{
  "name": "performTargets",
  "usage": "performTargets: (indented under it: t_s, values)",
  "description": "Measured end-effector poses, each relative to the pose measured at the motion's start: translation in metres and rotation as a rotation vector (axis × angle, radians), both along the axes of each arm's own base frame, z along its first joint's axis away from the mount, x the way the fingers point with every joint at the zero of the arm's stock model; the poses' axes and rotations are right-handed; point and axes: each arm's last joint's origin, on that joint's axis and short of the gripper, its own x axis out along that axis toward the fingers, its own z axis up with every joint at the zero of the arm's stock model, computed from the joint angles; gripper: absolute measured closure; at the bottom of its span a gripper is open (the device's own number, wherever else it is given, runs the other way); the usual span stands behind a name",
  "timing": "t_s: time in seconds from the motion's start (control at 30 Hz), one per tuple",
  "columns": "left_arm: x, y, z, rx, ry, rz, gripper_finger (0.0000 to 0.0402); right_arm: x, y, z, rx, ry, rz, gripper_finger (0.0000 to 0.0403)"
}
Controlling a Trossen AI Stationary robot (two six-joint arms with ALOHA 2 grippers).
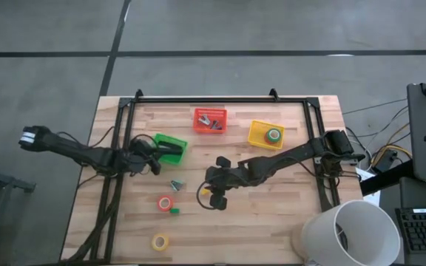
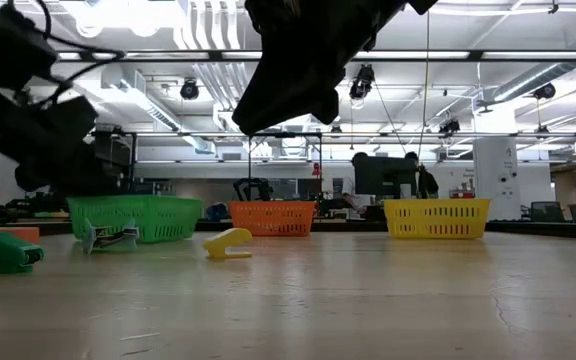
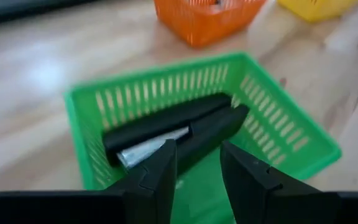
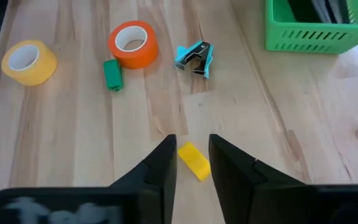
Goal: Pick and place Stapler, Stapler remover, tape
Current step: Put the black stapler into the green basket, then put the green stapler into the green basket
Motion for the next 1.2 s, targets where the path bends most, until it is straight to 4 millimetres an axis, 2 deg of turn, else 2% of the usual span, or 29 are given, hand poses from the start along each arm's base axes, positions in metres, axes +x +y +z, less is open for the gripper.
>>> performTargets:
  t_s: [0.07,0.2,0.4,0.6,0.73,0.87,1.1,1.2]
  values:
    - [0.000,0.000,-0.008,-0.027,-0.019,-0.010,0.0276,0.000,0.000,0.000,0.000,0.000,0.000,0.0318]
    - [0.003,-0.002,-0.008,-0.018,-0.047,-0.035,0.0276,0.000,0.000,0.000,-0.002,-0.002,-0.002,0.0324]
    - [0.014,-0.004,0.016,0.055,-0.143,-0.074,0.0276,0.000,0.000,0.000,-0.006,-0.001,-0.002,0.0330]
    - [0.024,-0.015,0.035,0.001,-0.271,-0.352,0.0275,0.000,0.000,0.000,-0.008,0.000,-0.004,0.0325]
    - [0.026,-0.027,0.037,-0.097,-0.277,-0.627,0.0276,0.000,0.001,0.000,-0.006,0.000,-0.003,0.0319]
    - [0.024,-0.040,0.035,-0.171,-0.257,-0.820,0.0275,-0.002,0.003,-0.003,-0.008,0.010,0.002,0.0316]
    - [0.023,-0.069,0.038,-0.159,-0.222,-0.958,0.0276,-0.007,0.003,-0.013,-0.006,0.038,-0.007,0.0330]
    - [0.026,-0.083,0.039,-0.145,-0.185,-0.941,0.0276,-0.008,0.003,-0.015,-0.006,0.043,-0.007,0.0335]
